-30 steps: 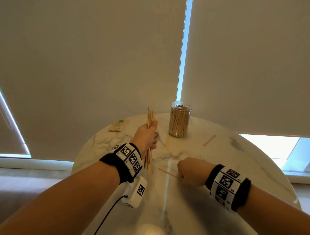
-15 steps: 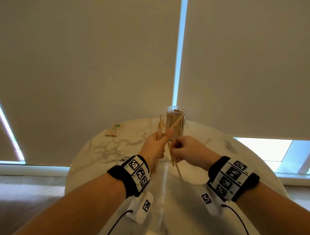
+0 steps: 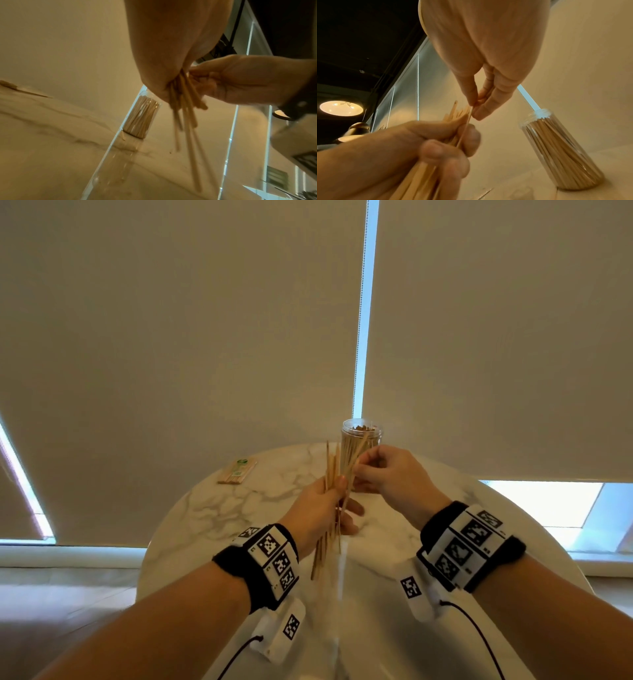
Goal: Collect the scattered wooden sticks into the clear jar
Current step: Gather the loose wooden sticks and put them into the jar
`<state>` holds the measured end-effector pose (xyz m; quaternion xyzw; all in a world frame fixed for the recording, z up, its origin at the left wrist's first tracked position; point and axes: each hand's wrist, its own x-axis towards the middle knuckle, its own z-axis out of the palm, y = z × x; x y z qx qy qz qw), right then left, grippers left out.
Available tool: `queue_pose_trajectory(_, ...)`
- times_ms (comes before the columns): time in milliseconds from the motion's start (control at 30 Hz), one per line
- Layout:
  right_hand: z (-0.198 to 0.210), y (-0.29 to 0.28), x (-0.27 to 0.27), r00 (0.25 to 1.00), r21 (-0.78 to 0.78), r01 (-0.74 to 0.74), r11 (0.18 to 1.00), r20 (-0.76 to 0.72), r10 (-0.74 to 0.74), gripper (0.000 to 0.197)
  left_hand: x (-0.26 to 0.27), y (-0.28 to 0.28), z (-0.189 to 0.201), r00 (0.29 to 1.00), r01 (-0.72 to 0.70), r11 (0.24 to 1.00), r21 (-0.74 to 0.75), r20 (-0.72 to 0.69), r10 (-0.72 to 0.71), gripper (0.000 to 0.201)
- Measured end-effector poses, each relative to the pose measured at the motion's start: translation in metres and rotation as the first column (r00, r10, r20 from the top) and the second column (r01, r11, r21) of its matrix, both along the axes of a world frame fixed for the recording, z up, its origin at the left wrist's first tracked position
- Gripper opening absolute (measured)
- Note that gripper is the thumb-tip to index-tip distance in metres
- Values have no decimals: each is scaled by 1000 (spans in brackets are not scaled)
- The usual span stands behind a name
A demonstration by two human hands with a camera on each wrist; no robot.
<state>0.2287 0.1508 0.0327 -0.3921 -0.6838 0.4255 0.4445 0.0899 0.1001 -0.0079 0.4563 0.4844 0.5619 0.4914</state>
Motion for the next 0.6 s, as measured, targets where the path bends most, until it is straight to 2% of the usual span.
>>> queue_pose_trajectory(100,5,1,-4,1000,17,8,1000,16,-8,25,4,0,1,1000,-15,1000,-2,13,15,21)
queue_pose_trajectory(233,20,-5,-3,993,135,37,990,103,-51,38,8,-5,-4,983,109,993,-40,-142,-114,24)
queue_pose_trajectory(300,27,-7,-6,989,171,26,985,140,-50,25,16,-10,-5,964,171,984,-51,-199,-177,34)
queue_pose_trajectory(433,28,-7,-13,989,88,-69,994,139,57,30,24,-13,-1,970,172,985,10,-175,-168,39)
queue_pose_trajectory(500,29,-11,-10,970,137,-112,984,230,79,35,22,-10,2,974,156,987,33,-172,-148,34)
queue_pose_trajectory(600,29,-15,-5,908,121,-237,964,379,176,43,15,-4,5,977,129,990,48,-179,-119,25)
